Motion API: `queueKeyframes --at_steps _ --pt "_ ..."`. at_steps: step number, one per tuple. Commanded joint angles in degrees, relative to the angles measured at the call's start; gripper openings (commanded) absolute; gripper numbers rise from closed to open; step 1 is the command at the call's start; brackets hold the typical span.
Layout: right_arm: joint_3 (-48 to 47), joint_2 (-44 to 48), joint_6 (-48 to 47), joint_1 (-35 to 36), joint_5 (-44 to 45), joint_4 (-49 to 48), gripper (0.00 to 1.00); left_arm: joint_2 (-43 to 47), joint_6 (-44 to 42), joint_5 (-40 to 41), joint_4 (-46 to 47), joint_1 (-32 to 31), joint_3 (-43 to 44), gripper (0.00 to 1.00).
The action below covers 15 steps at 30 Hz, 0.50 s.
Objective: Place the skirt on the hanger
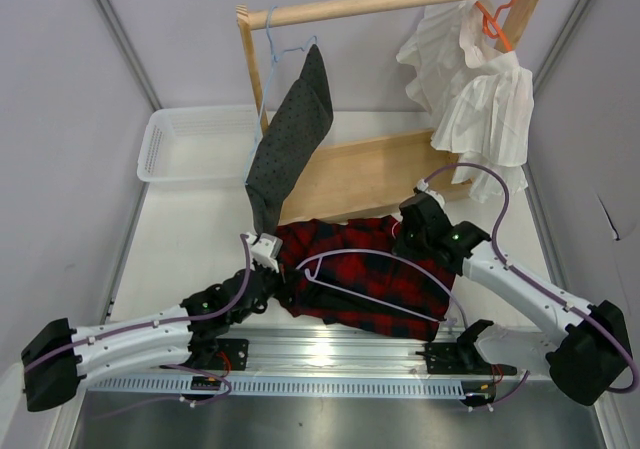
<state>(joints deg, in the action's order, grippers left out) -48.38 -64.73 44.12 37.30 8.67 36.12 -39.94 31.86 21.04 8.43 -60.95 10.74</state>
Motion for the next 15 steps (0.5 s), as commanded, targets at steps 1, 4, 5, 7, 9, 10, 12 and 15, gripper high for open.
queueKeyframes --at_steps 1,4,5,7,9,10,12,15 --pt "-0.93 -0.13 0.27 0.49 1.09 -0.35 0.00 1.27 -1.27 1.55 1.60 0.04 1.39 0.00" --pt "-0.93 -0.66 0.00 0.49 1.79 -0.08 0.00 2.24 -1.27 2.16 0.28 0.04 1.47 0.00" --pt "-1.01 -0.57 -0.08 0.49 1.71 -0.17 0.00 2.50 -1.27 2.43 0.10 0.04 1.39 0.00" --pt "-1.01 -0.66 -0.09 0.49 1.88 -0.26 0.00 2.76 -1.36 2.52 0.01 0.04 1.47 0.00" --pt "-0.84 -0.75 -0.17 0.49 2.23 0.09 0.00 2.77 -1.36 2.52 0.01 0.04 1.47 0.00" --pt "-0.75 -0.75 -0.26 0.58 2.41 0.18 0.00 2.77 -1.36 2.52 0.10 0.13 1.47 0.00" --pt "-0.40 -0.75 -0.17 0.58 2.50 0.18 0.00 2.24 -1.62 2.34 0.36 0.04 1.56 0.00" --pt "-0.31 -0.66 0.00 0.58 2.76 0.09 0.00 1.45 -1.71 1.64 0.98 0.04 1.82 0.00"
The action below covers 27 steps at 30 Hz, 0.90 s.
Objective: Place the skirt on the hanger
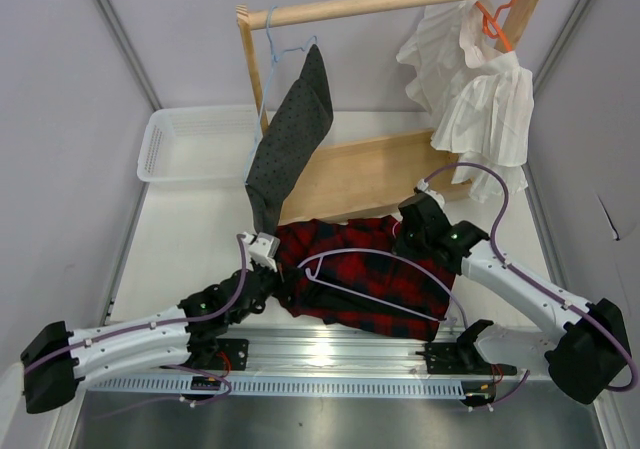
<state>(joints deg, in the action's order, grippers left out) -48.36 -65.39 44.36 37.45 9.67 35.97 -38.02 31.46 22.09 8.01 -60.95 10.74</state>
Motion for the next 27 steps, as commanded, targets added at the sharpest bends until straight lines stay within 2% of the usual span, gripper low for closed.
queueKeyframes --at_steps 1,27 --pt "-0.42 -0.18 -0.32 0.60 1.84 0.16 0.00 -0.82 -1.32 0.50 1.48 0.04 1.91 0.00" --pt "-2.35 -3.61 0.47 2.19 1.23 -2.13 0.00 -3.20 -2.11 -3.02 2.98 0.04 2.35 0.00"
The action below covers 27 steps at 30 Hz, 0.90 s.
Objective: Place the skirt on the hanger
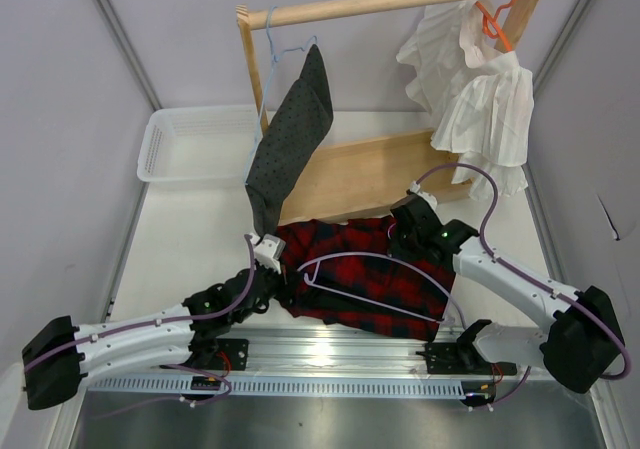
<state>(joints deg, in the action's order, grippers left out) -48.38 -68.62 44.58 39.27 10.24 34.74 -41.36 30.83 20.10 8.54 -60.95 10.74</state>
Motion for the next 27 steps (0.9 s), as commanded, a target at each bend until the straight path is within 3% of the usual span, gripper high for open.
queueKeyframes --at_steps 1,27 --pt "-2.25 -0.37 0.25 0.37 0.83 -1.08 0.00 0.49 -1.73 -1.03 2.10 0.04 2.44 0.00" --pt "-4.53 -0.29 0.95 0.73 0.48 -3.45 0.00 1.81 -1.39 -2.43 -3.43 0.04 4.02 0.00"
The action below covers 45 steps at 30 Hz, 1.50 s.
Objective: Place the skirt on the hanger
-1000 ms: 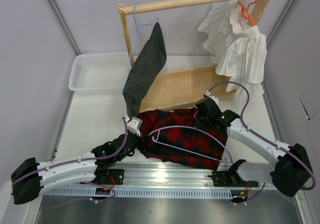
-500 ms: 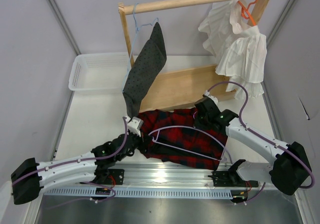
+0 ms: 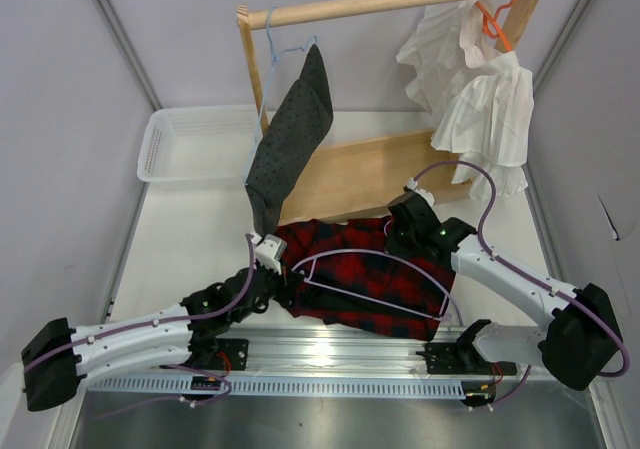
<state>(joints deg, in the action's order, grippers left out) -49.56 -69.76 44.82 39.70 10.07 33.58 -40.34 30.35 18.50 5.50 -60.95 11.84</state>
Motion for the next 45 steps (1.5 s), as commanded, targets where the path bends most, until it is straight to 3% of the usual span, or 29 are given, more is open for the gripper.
queueKeyframes --at_steps 1,25,34,39,45 --pt "-3.35 1.02 0.71 0.29 0.83 -2.47 0.00 0.87 -0.90 -0.84 -0.66 0.04 3.10 0.00" --pt "-4.93 7.88 0.80 0.29 2.59 -1.85 0.00 1.22 -2.92 1.10 -3.47 0.04 8.02 0.01" --pt "-5.72 12.45 -2.01 0.73 6.54 -2.64 0.00 4.82 -5.38 0.05 -7.96 0.04 13.30 0.21" --pt "-4.76 15.17 -4.91 0.81 5.84 -5.19 0.00 6.32 -7.23 -5.12 -7.52 0.04 15.06 0.31" --pt "-4.40 19.92 -9.83 0.90 6.46 -7.92 0.00 6.59 -9.69 -13.73 -6.82 0.04 18.39 0.36"
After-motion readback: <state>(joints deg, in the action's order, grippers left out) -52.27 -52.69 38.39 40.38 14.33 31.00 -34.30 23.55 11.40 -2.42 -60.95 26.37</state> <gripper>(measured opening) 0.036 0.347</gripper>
